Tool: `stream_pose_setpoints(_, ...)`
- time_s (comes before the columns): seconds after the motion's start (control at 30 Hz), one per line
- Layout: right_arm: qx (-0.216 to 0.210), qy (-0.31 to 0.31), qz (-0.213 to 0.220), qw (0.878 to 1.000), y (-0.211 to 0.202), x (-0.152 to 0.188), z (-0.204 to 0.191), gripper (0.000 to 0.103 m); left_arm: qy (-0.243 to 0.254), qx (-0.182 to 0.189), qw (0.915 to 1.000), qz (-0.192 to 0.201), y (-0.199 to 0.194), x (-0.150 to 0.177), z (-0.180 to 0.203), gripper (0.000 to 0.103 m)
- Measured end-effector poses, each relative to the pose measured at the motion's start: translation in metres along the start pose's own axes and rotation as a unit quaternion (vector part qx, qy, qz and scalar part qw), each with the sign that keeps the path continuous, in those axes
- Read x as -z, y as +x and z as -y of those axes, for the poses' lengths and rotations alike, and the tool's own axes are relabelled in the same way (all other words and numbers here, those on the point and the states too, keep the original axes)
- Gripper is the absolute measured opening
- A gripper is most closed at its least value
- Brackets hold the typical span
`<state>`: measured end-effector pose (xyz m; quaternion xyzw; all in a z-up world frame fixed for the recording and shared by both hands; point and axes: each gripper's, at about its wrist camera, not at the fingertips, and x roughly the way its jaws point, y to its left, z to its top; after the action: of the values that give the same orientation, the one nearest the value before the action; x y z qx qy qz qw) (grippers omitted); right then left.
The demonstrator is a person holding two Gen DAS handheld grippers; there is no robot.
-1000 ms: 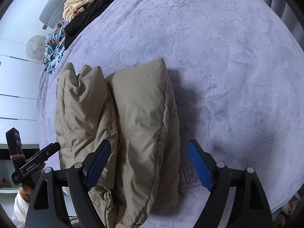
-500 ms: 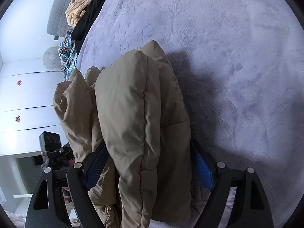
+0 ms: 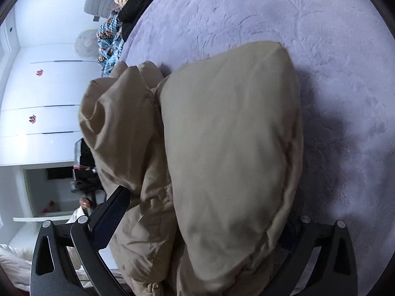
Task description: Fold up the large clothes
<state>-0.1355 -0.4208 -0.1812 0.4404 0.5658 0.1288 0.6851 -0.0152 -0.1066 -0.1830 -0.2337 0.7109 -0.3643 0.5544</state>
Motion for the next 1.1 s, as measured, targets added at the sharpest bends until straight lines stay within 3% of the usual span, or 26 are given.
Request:
stream_pose_setpoints(0.13, 0.022, 0.022, -0.022, 0.999, 0.02, -0.011, 0.001, 0.103, -0.002, -0.023, 0.9997, 0.011, 0.002, 0.005, 0.013, 0.103)
stream_pose_setpoints(0.3, 0.018, 0.063, -0.023, 0.998, 0.024, -0.013, 0.008, 0.101, 0.046, -0.081, 0.995, 0.036, 0.0, 0.013, 0.046, 0.096)
stream_pose_setpoints(0.33, 0.012, 0.068, -0.024, 0.997, 0.024, -0.013, 0.01, 0.098, 0.051, -0.086, 0.9942, 0.04, -0.003, 0.013, 0.05, 0.091)
stream_pose_setpoints(0.4, -0.004, 0.068, -0.019, 0.997, 0.022, -0.012, 0.007, 0.078, 0.06, -0.09, 0.9928, 0.05, -0.01, 0.014, 0.059, 0.085)
stream_pose_setpoints(0.5, -0.019, 0.05, -0.008, 0.999, 0.015, -0.012, -0.004, 0.059, 0.074, -0.088, 0.9912, 0.066, -0.022, 0.027, 0.064, 0.079)
stream_pose_setpoints(0.57, -0.015, 0.03, -0.004, 0.999, 0.014, -0.012, -0.016, 0.055, 0.084, -0.081, 0.9904, 0.074, -0.029, 0.031, 0.07, 0.079)
stream_pose_setpoints(0.8, -0.012, -0.007, 0.02, 1.0, 0.019, -0.016, -0.066, 0.053, 0.109, -0.058, 0.9871, 0.102, -0.077, 0.033, 0.066, 0.079)
stream_pose_setpoints(1.1, -0.015, -0.037, 0.053, 0.998, 0.083, -0.018, -0.162, 0.053, 0.13, -0.058, 0.9811, 0.131, -0.203, 0.002, 0.012, 0.079)
